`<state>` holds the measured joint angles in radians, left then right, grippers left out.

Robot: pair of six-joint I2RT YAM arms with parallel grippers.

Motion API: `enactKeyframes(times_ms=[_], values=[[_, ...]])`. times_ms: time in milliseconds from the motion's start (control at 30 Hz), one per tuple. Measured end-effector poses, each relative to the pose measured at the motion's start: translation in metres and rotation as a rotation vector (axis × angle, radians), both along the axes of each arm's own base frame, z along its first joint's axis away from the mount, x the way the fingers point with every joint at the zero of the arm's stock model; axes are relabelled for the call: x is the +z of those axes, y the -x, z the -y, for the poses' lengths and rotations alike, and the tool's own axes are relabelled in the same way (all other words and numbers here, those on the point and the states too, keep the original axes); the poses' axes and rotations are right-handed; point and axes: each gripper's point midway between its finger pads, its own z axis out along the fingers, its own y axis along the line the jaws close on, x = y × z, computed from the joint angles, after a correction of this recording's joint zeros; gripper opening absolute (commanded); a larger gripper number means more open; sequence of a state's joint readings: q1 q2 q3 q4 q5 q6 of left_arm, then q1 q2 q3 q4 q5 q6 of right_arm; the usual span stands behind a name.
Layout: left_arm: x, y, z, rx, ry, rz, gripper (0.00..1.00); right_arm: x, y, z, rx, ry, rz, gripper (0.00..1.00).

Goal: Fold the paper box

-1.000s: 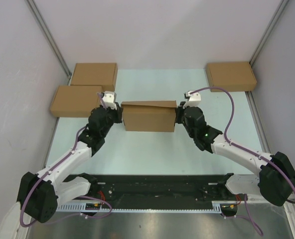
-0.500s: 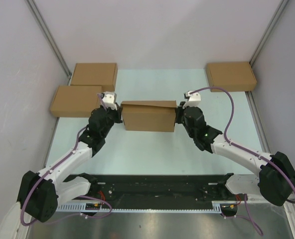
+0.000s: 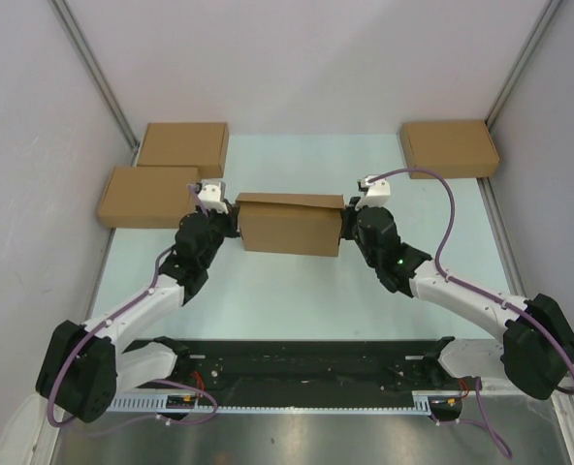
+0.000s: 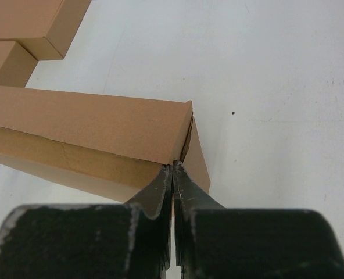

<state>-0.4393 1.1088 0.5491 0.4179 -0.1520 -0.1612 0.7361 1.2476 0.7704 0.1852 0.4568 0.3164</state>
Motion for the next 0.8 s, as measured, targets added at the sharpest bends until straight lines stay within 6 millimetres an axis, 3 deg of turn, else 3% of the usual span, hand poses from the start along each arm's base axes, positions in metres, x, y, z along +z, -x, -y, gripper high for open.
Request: enactKeyframes(times_ms=[333,400,433,533,800], values=[[-0.008,-0.005,0.000,0.040,0.074,0.003,0.00,0.000,-0.002,0.000,-0.005,0.006,0.003,0.00],[-0.007,-0.006,0.000,0.046,0.082,0.005,0.00,0.000,-0.002,-0.001,-0.005,0.005,0.003,0.11],[-0.007,-0.006,0.000,0.048,0.085,0.004,0.00,0.000,-0.001,-0.001,-0.005,0.004,0.003,0.24],[-0.007,-0.006,0.000,0.051,0.089,0.004,0.00,0.000,0.002,0.000,-0.002,0.006,-0.004,0.42],[-0.004,-0.004,-0.001,0.053,0.098,0.007,0.00,-0.002,0.012,0.013,-0.021,0.044,-0.038,0.59]])
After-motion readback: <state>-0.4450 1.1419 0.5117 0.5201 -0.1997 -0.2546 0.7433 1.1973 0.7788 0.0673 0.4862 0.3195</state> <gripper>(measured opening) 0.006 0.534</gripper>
